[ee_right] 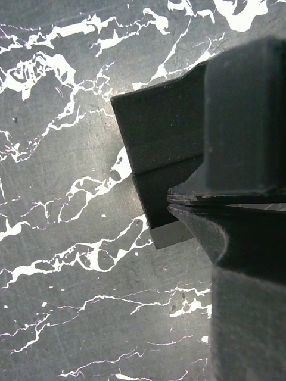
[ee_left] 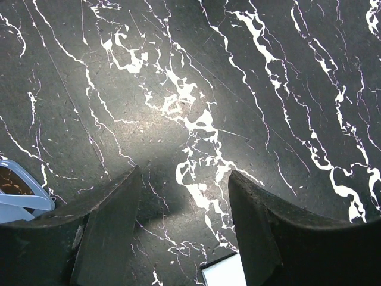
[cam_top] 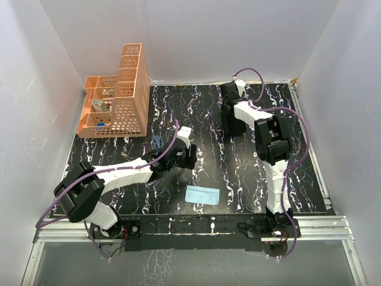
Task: Organize the sunglasses
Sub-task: Move the sunglasses case at the center of the board.
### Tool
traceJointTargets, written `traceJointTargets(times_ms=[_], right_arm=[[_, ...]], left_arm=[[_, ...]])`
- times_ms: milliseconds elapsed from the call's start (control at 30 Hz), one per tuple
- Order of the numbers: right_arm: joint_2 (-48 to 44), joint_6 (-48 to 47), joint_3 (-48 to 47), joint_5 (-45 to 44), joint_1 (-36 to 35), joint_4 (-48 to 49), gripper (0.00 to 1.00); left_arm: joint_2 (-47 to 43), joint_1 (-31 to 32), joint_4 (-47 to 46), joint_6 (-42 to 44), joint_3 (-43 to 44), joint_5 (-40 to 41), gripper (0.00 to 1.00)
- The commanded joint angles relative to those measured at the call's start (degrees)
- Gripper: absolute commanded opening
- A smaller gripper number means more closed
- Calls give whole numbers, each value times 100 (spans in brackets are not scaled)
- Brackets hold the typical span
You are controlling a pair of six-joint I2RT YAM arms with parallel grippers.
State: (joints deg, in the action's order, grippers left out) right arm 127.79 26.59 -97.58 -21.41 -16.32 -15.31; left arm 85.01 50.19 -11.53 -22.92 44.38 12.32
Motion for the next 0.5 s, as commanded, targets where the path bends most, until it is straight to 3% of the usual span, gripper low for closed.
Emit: traceJointTargets(times_ms=[0,467], right_arm=[[-1,-103,-311,-28,24,85,0],[-1025,174,1399,67,120,534,0]], left_arm=[[-84,-67,34,-46,118,-107,59],[-180,-89,-73,-125,14,-281,59]])
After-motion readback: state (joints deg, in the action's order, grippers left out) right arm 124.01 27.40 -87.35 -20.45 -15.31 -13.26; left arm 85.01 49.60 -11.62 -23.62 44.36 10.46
